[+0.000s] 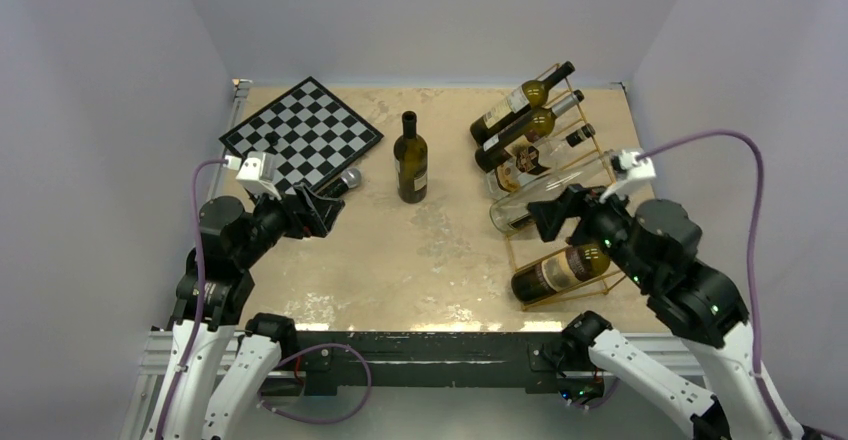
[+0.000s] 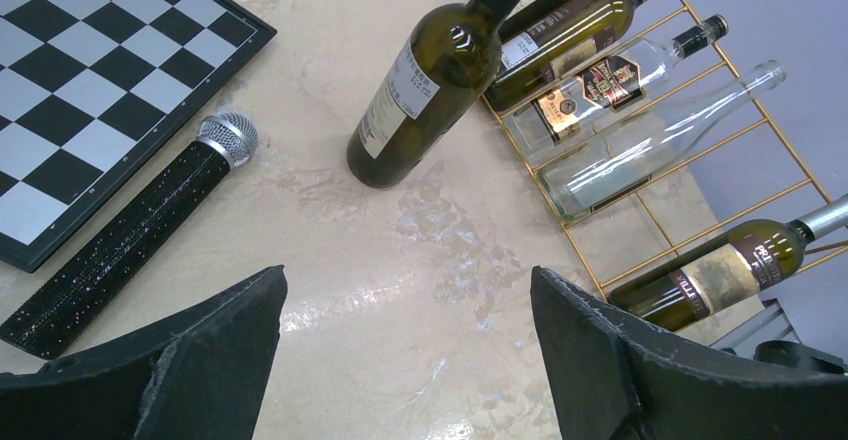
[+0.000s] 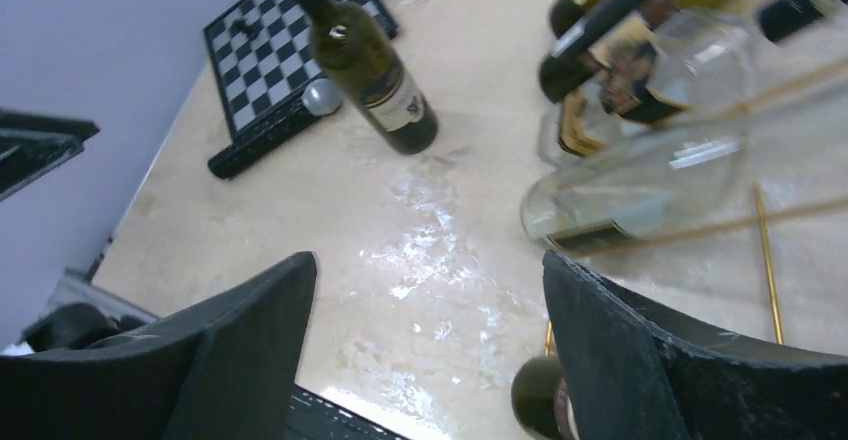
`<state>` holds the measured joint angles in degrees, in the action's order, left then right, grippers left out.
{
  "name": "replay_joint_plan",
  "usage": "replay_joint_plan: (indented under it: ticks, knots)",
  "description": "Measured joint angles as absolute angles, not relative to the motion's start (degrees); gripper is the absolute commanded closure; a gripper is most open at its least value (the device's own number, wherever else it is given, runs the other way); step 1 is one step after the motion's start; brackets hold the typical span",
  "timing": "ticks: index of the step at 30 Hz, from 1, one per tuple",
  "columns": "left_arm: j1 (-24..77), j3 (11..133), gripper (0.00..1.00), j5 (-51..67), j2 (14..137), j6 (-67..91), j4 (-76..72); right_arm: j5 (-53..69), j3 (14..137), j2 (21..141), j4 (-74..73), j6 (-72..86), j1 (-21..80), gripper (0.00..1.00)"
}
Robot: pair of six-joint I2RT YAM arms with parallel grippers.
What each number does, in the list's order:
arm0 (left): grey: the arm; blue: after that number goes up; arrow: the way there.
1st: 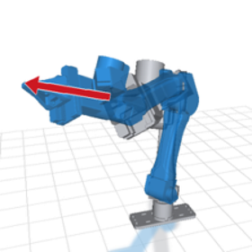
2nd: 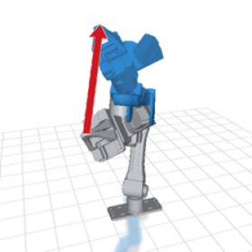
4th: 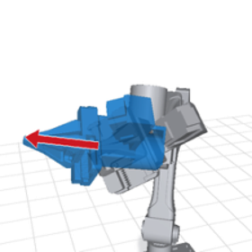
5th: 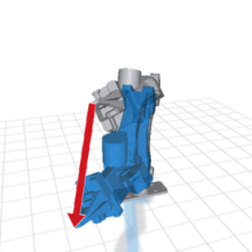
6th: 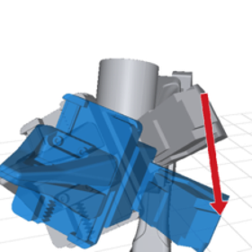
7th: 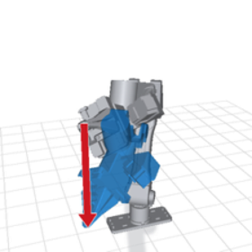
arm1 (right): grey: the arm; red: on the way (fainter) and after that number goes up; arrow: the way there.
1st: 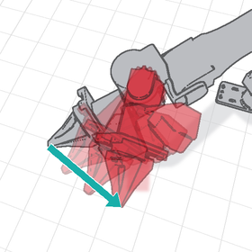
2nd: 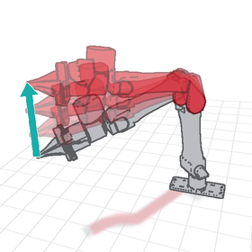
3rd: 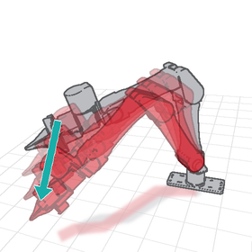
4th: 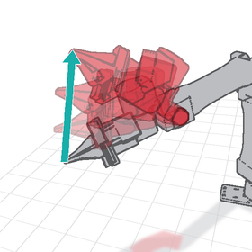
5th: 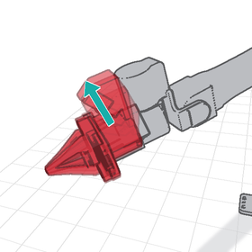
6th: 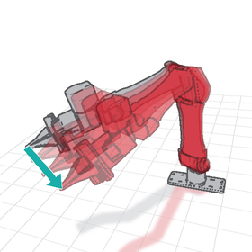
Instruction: Put the wine bottle on the wine rack
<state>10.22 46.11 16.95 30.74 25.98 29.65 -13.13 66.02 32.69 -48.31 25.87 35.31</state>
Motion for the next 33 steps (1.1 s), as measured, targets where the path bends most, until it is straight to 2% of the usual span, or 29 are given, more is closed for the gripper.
replay_joint_plan:
  ticks: [1,2,12,20,26,33]
  knots:
    - [10.22,46.11,0.05,16.93,30.7,25.98,29.65,-10.5,66.63,34.89,-46.61,24.43,35.31,0.02]
    - [10.22,46.11,0.05,16.93,30.65,25.98,29.65,-8.58,66.87,36.53,-45.3,23.57,35.31,0.01]
    - [10.22,46.11,0.05,16.93,30.46,25.98,29.67,5.45,69.43,54.26,-33.95,17.58,35.38,0.01]
    - [10.22,46.11,0.05,16.93,30.35,25.98,29.76,4.91,72.01,67.2,-21.98,14.63,37.47,0.01]
    - [10.22,46.11,0.04,16.64,30.13,25.98,30.24,-0.64,75.07,78.15,-12.75,7.16,43.97,0.02]
    - [10.22,46.11,0.04,16.32,29.91,25.96,31.05,-5.45,85.3,90.91,-10.7,2.31,45.32,0.27]
